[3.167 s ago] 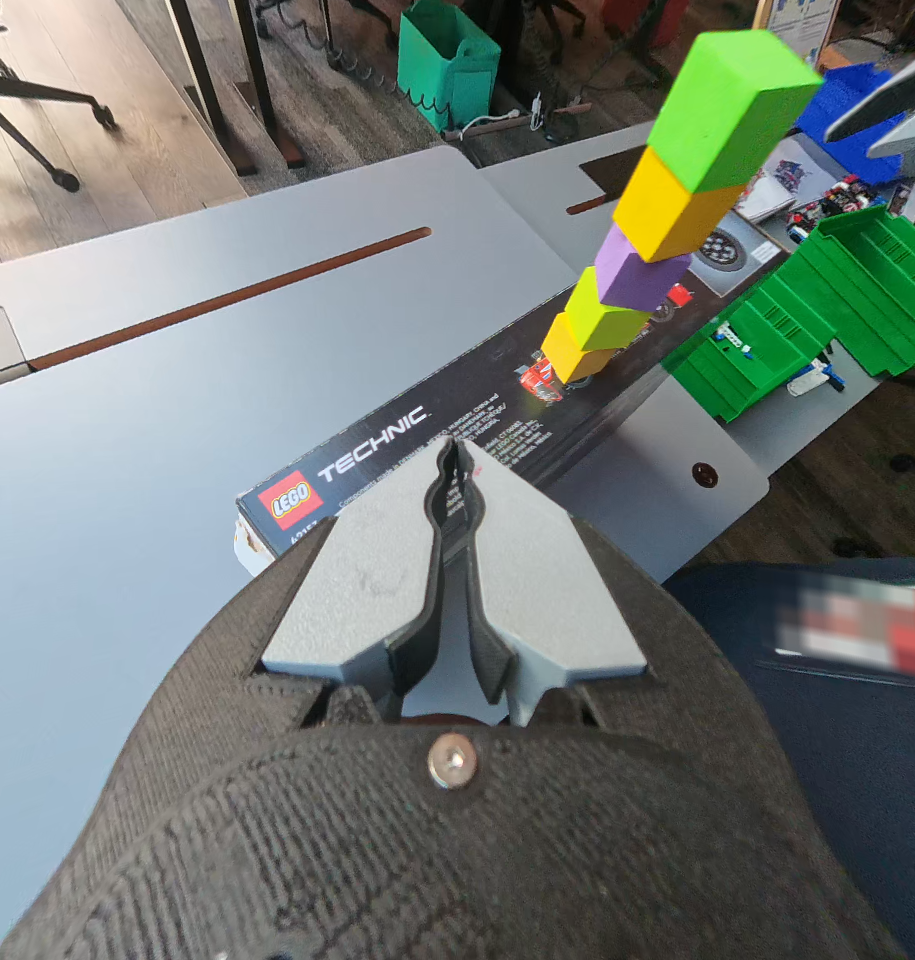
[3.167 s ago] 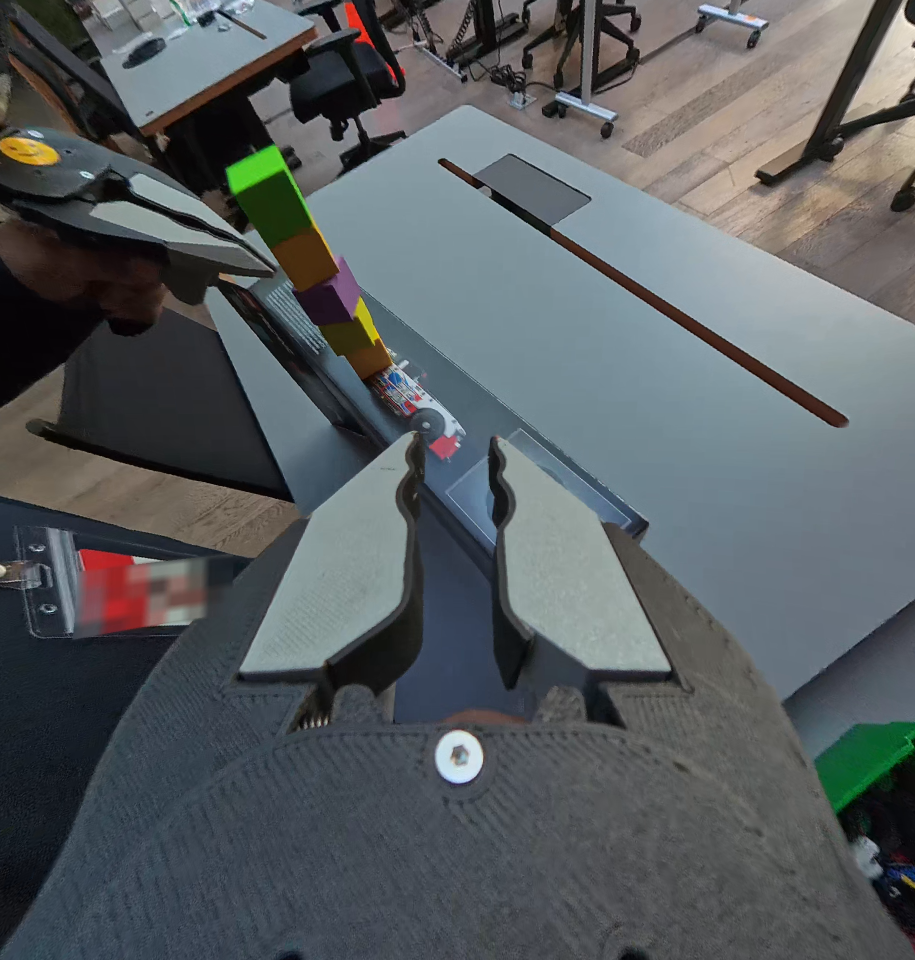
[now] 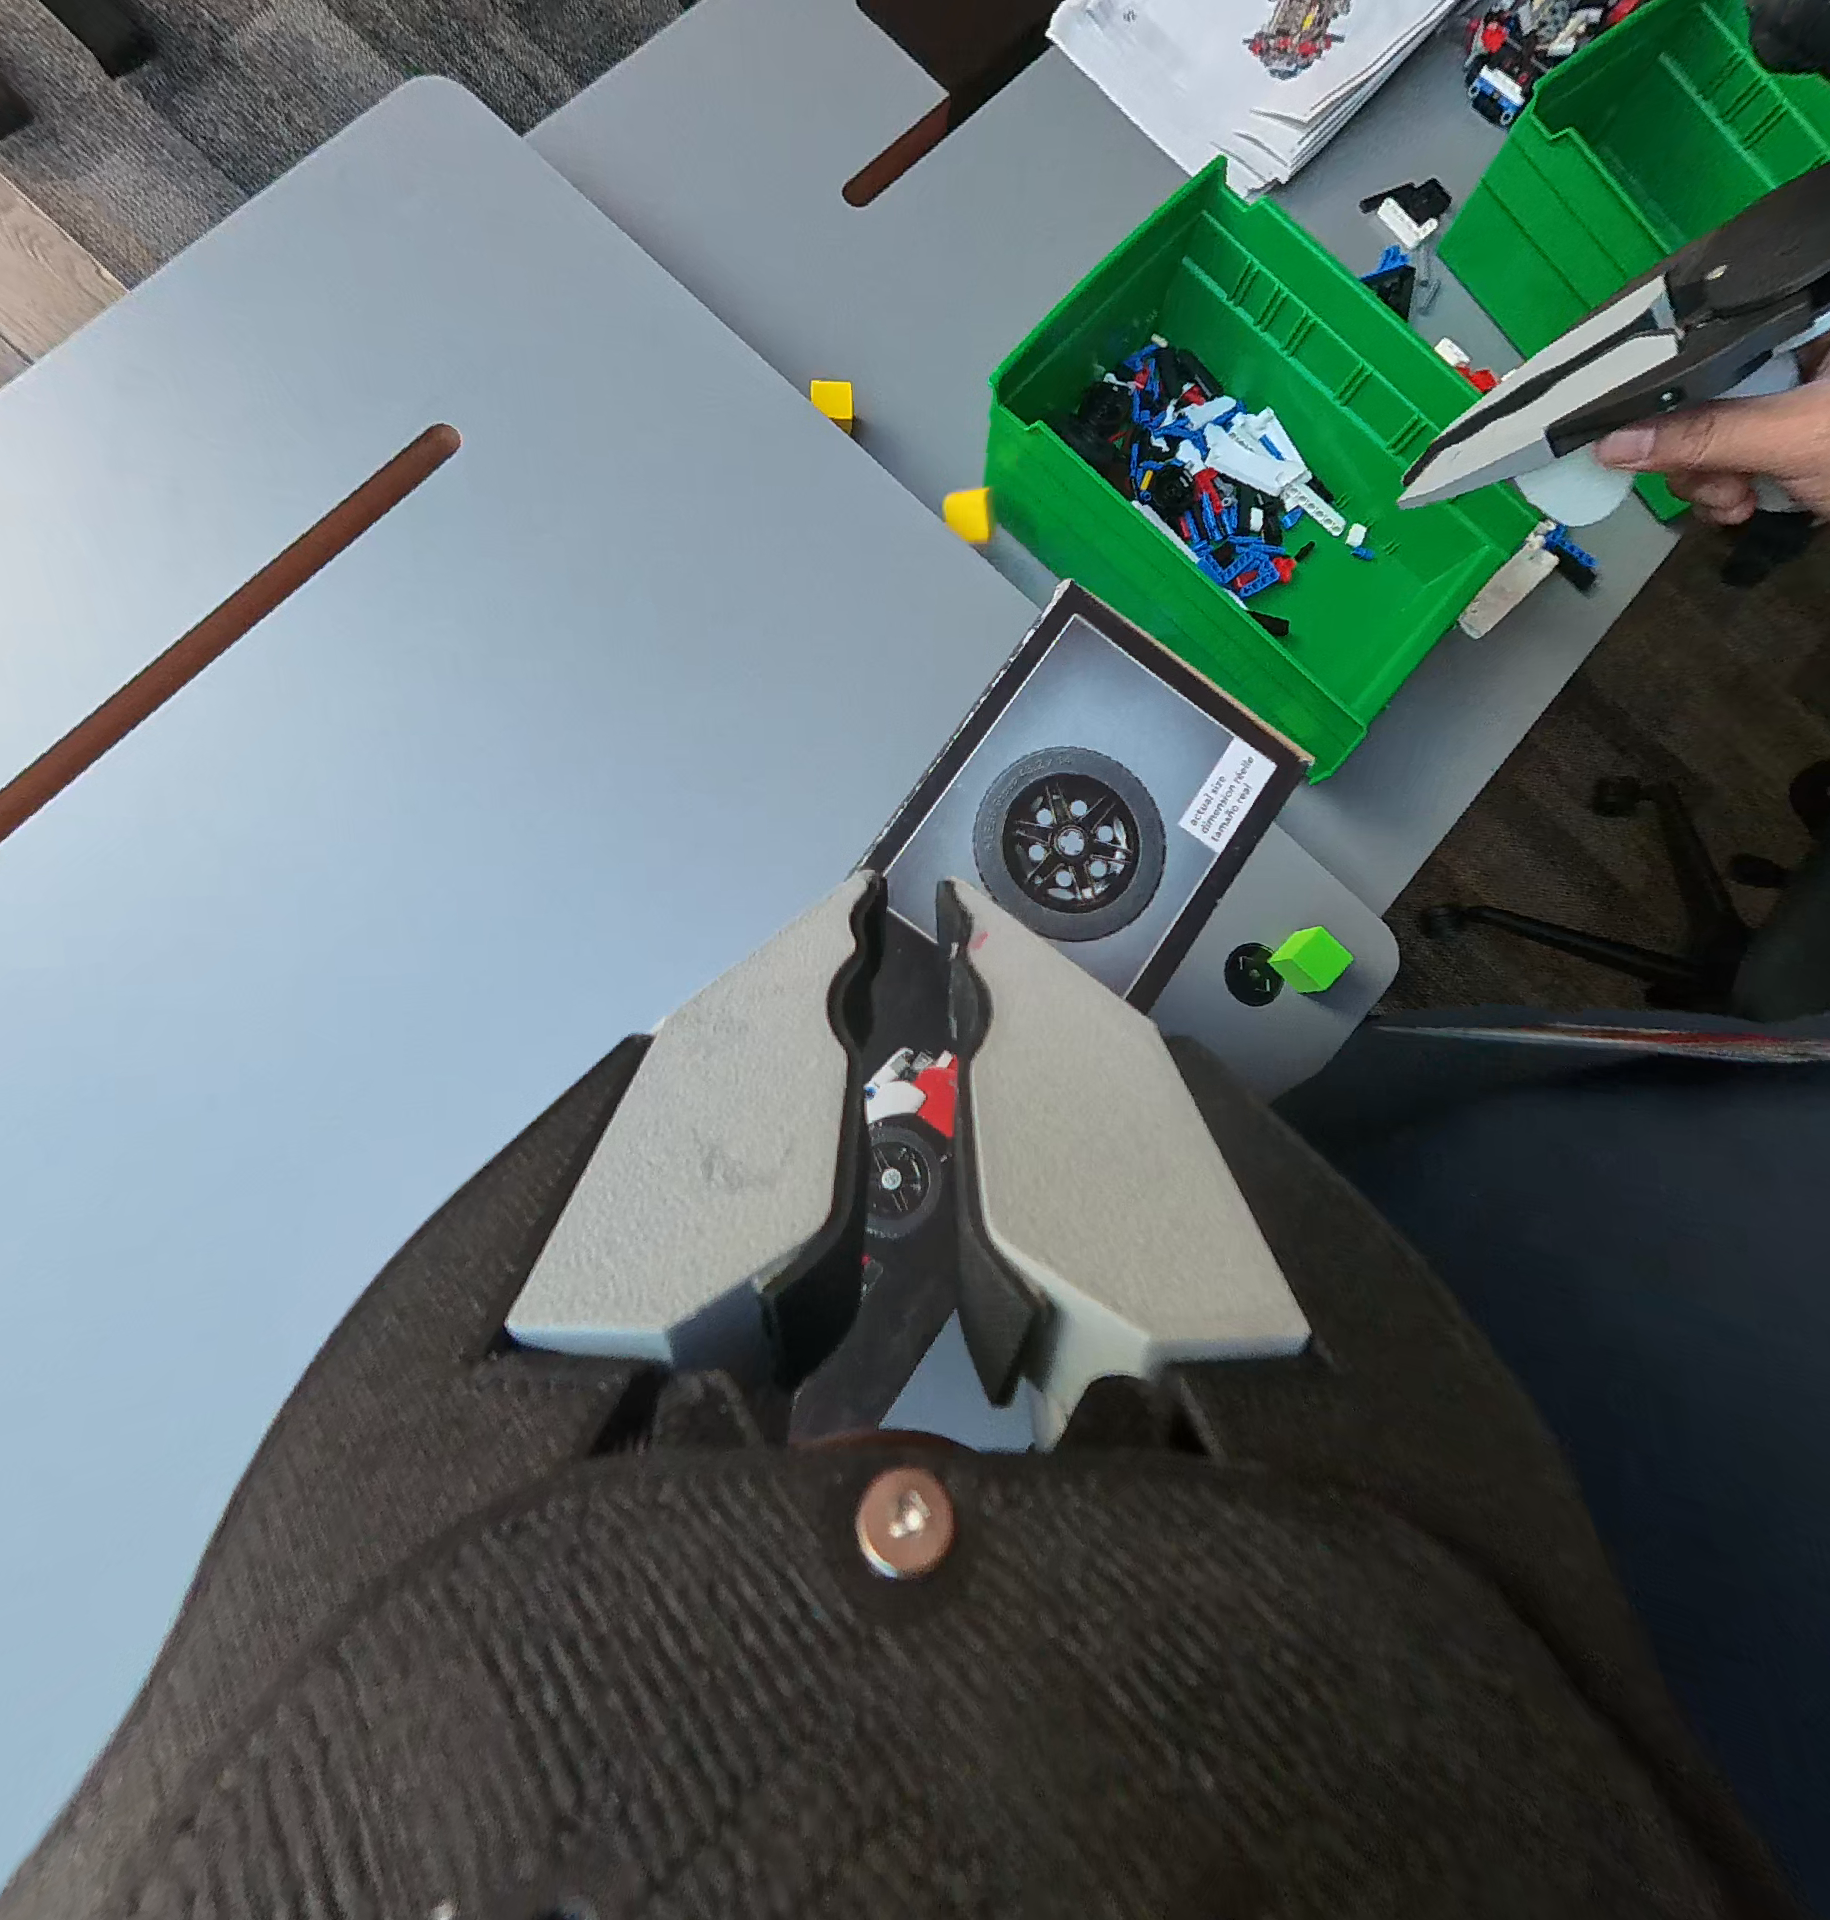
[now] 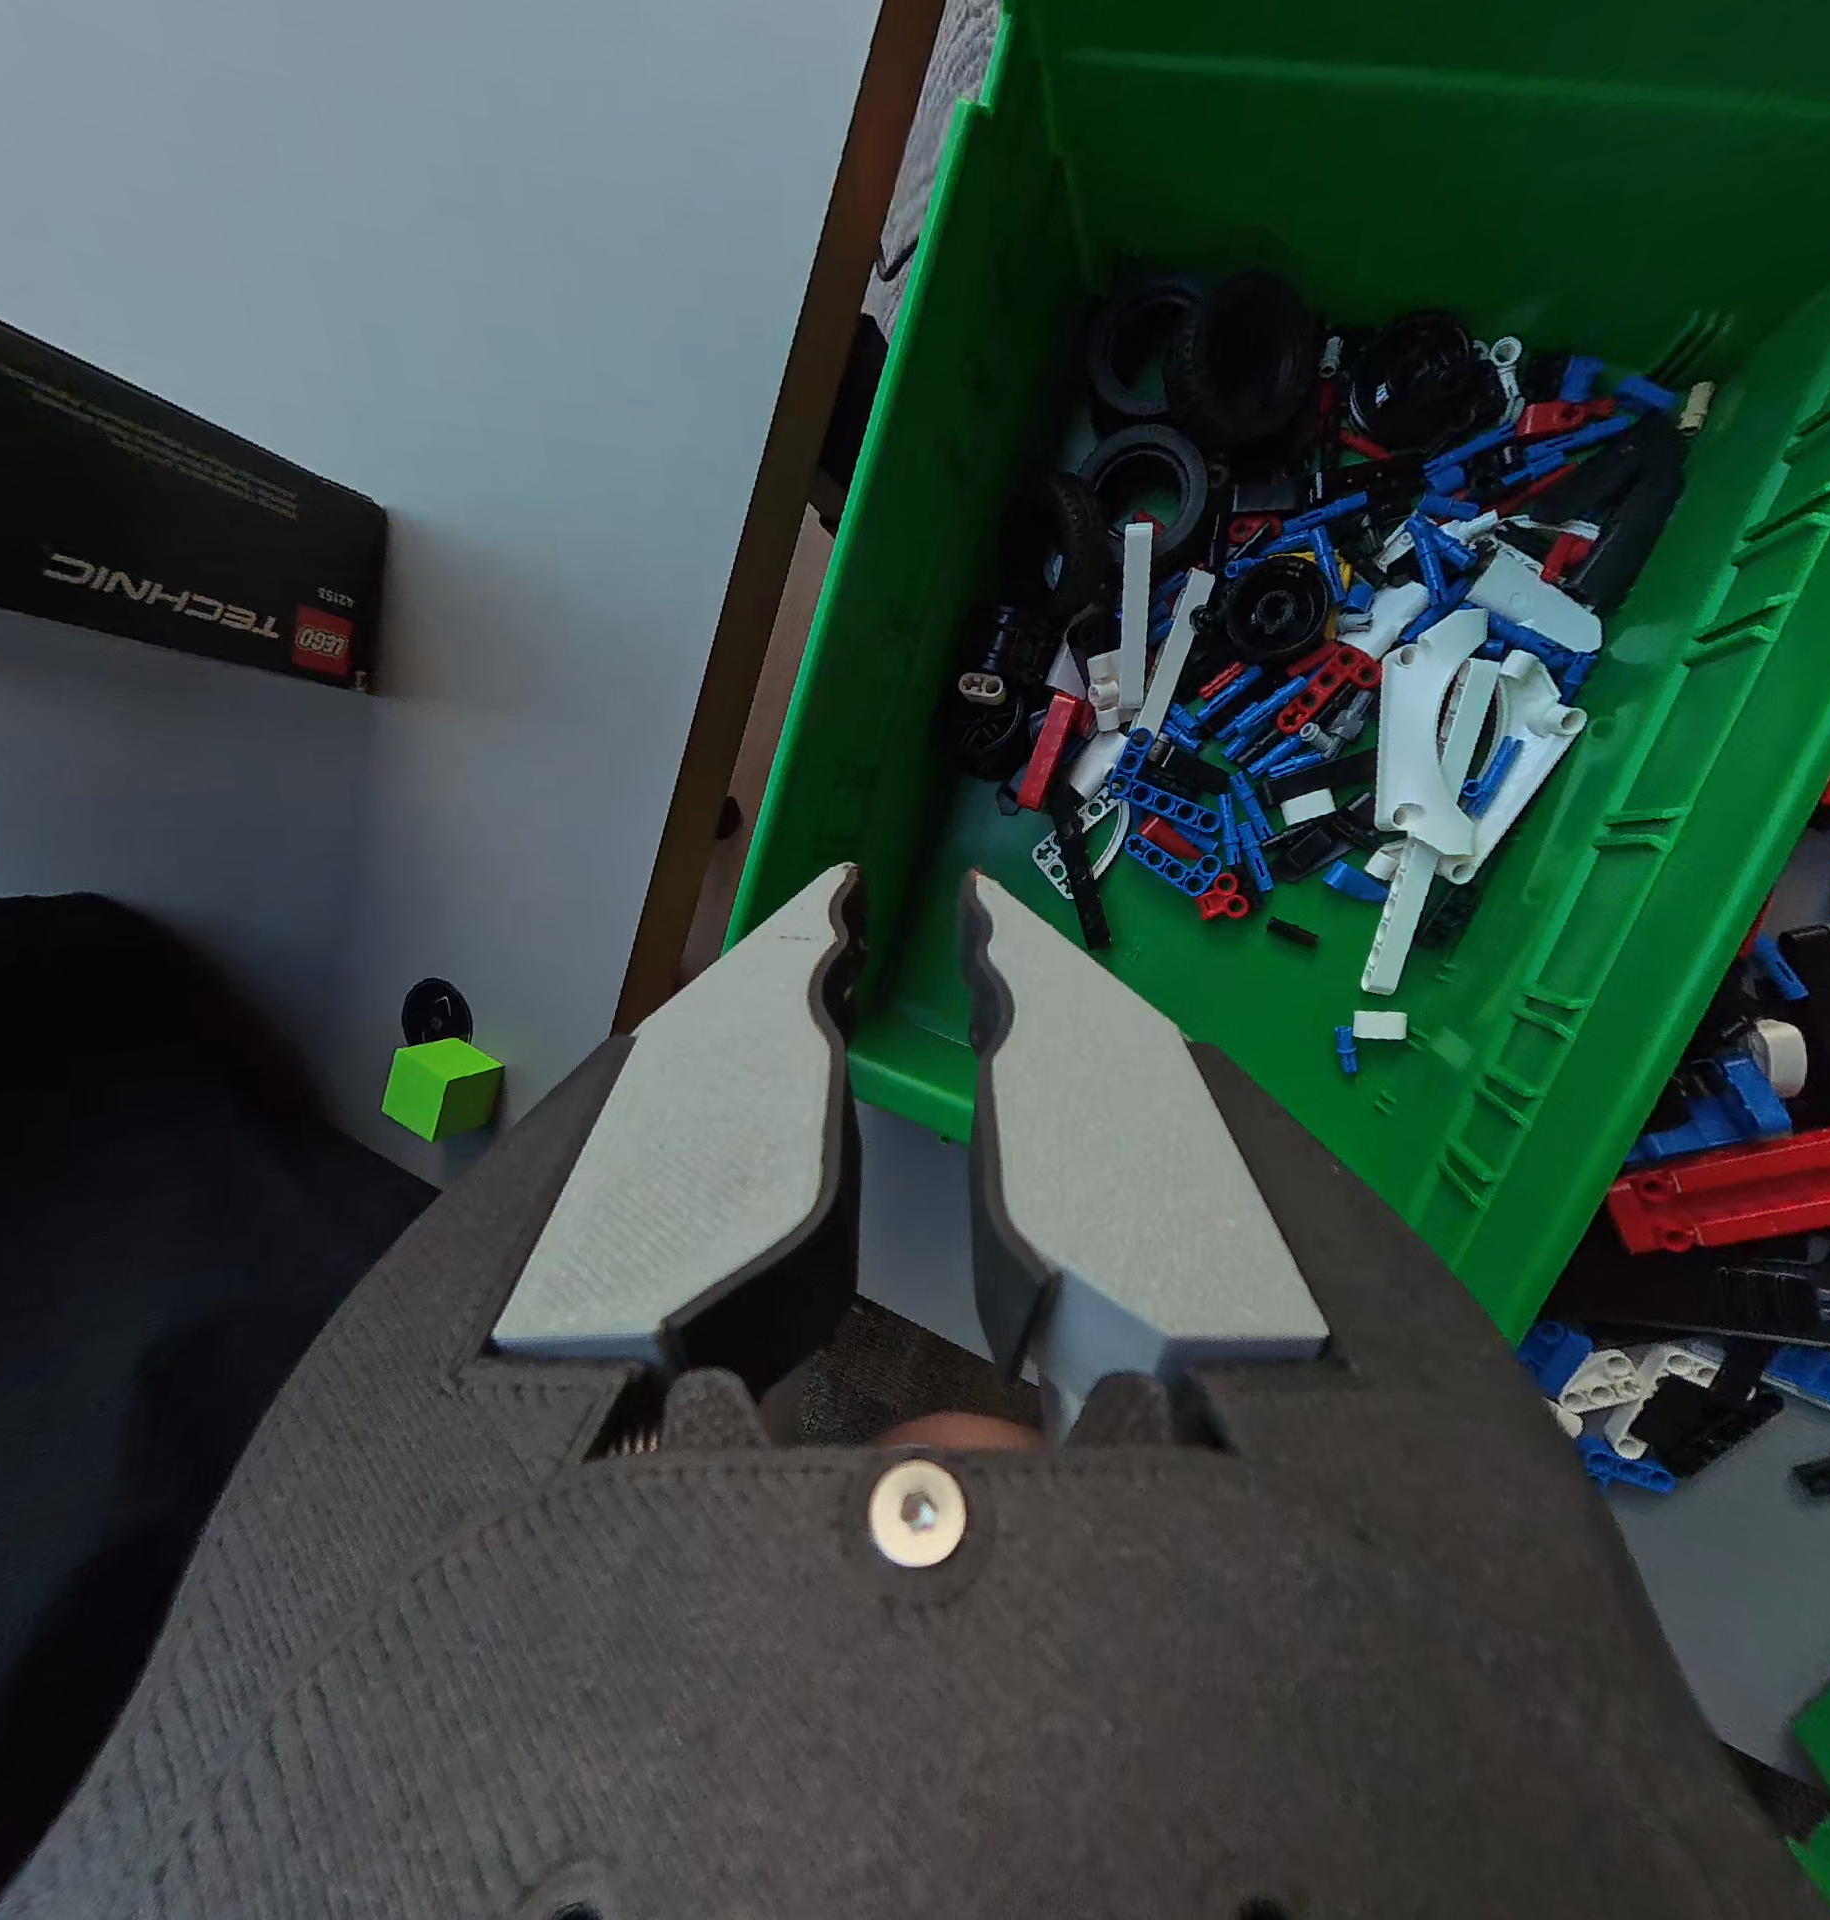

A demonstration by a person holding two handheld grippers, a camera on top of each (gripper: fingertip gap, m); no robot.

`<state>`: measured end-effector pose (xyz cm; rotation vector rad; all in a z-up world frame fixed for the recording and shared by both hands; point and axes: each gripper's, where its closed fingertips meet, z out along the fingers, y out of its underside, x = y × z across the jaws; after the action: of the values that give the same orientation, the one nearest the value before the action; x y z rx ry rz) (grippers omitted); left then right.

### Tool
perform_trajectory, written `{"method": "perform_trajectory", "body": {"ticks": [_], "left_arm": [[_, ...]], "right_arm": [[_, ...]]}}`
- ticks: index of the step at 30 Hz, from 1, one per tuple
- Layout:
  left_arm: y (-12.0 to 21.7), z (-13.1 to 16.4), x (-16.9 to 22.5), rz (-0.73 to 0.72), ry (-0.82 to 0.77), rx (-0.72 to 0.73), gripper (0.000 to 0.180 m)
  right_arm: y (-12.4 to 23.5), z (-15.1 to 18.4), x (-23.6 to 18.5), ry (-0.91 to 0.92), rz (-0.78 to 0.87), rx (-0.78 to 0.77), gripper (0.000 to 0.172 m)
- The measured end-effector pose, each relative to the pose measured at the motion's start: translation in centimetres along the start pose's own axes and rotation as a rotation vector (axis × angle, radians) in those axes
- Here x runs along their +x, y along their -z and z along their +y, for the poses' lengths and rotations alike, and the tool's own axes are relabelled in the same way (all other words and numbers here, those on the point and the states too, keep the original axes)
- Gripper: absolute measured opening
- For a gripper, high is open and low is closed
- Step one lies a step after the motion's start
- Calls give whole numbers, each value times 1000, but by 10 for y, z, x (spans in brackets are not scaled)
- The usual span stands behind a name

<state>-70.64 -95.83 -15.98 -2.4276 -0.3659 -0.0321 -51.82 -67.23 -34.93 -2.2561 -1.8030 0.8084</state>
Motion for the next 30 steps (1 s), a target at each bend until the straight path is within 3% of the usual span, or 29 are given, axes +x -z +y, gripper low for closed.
{"method": "perform_trajectory", "body": {"ticks": [14,21,30], "left_arm": [[6,9,3,4,15,-4,8],[15,11,9,8,-4,26,15],[51,32,5,31,-90,109,21]], "right_arm": [[5,-4,-6,10,-13,33,15],[14,-14,-45,200,-87,116,18],[-5,30,-100,187,-45,29,20]]}}
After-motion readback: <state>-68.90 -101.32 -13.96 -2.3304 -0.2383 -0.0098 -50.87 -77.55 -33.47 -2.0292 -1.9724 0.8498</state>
